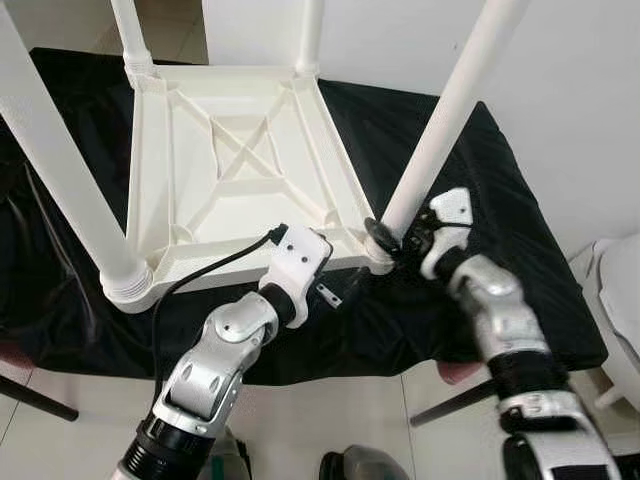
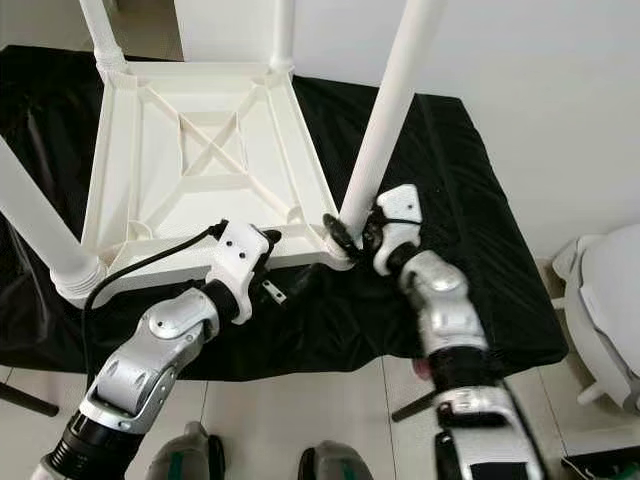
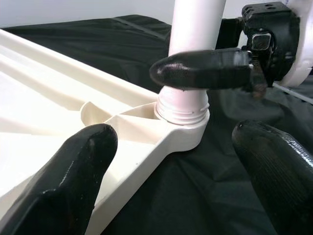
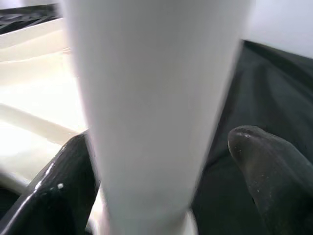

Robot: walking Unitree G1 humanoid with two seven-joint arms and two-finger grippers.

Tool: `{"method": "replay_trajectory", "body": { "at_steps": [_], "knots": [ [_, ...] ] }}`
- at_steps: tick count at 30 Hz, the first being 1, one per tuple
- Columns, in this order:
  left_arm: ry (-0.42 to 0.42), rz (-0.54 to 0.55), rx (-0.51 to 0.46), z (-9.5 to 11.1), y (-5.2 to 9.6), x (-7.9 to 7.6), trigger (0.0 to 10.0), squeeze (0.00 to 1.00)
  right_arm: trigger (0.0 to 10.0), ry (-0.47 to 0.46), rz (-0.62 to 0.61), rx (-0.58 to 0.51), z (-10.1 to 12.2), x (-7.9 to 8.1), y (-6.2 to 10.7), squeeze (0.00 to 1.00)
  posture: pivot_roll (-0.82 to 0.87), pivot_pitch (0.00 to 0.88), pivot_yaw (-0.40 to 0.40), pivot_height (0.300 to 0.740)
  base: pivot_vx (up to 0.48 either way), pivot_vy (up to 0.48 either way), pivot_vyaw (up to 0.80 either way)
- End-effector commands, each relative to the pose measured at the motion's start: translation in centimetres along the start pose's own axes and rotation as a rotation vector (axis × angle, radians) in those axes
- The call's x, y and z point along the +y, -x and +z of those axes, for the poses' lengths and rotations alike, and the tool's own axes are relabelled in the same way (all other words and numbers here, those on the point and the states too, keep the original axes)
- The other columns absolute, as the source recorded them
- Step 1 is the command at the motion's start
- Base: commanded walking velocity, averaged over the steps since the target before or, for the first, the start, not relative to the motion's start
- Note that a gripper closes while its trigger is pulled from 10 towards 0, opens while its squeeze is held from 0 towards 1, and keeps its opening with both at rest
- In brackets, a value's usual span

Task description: Building children table

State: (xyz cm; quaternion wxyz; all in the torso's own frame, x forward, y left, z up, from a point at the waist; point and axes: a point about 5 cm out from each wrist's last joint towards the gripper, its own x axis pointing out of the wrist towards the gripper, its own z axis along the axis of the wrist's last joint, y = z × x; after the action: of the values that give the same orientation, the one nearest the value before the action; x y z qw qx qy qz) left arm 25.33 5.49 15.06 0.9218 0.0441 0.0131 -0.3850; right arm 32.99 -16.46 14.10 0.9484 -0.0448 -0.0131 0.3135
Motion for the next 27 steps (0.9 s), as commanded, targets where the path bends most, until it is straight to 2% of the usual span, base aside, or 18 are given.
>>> {"method": "replay_trajectory", "body": {
  "at_steps": [1,4,7,12,13,15,16,27],
  "knots": [
    [0.017,-0.017,0.010,-0.1,0.0,-0.2,10.0,0.00,10.0,0.002,0.050,0.021,-0.4,0.2,0.0,0.00,-0.02,0.000,-0.075,0.740,0.000,0.000,0.00],
    [0.011,-0.017,0.011,-0.1,0.0,-0.1,10.0,0.00,10.0,0.054,0.129,0.065,-0.9,-0.1,-0.2,0.00,-0.02,0.000,-0.077,0.740,0.000,0.000,0.00],
    [0.010,-0.015,0.013,-0.1,0.0,-0.1,10.0,0.00,10.0,0.084,0.151,0.094,-1.3,-0.3,-0.4,0.00,-0.02,0.000,-0.077,0.740,0.000,0.000,0.00],
    [0.004,-0.012,0.010,0.0,0.0,0.1,10.0,0.00,10.0,0.065,0.175,0.113,-2.0,-0.2,-0.9,0.00,0.00,0.000,-0.079,0.740,0.000,0.000,0.00],
    [0.002,-0.012,0.011,0.0,0.0,0.1,10.0,0.00,8.8,0.080,0.155,0.118,-2.1,-0.3,-1.1,0.00,0.00,0.000,-0.078,0.740,0.000,0.000,0.00],
    [0.001,-0.011,0.012,0.0,0.0,0.1,10.0,0.00,8.8,0.092,0.141,0.121,-2.2,-0.4,-1.2,0.00,0.00,0.000,-0.078,0.740,0.000,0.000,0.00],
    [-0.001,-0.012,0.014,0.0,0.0,0.1,10.0,0.00,0.0,0.093,0.130,0.124,-2.4,-0.5,-1.2,0.00,0.01,0.000,-0.077,0.740,0.000,0.000,0.00],
    [-0.008,-0.022,0.018,-0.1,0.1,0.1,10.0,0.00,0.0,0.038,0.064,0.096,-3.3,-0.9,-1.0,0.00,0.00,0.000,-0.072,0.740,0.000,0.000,0.00]
  ]
}}
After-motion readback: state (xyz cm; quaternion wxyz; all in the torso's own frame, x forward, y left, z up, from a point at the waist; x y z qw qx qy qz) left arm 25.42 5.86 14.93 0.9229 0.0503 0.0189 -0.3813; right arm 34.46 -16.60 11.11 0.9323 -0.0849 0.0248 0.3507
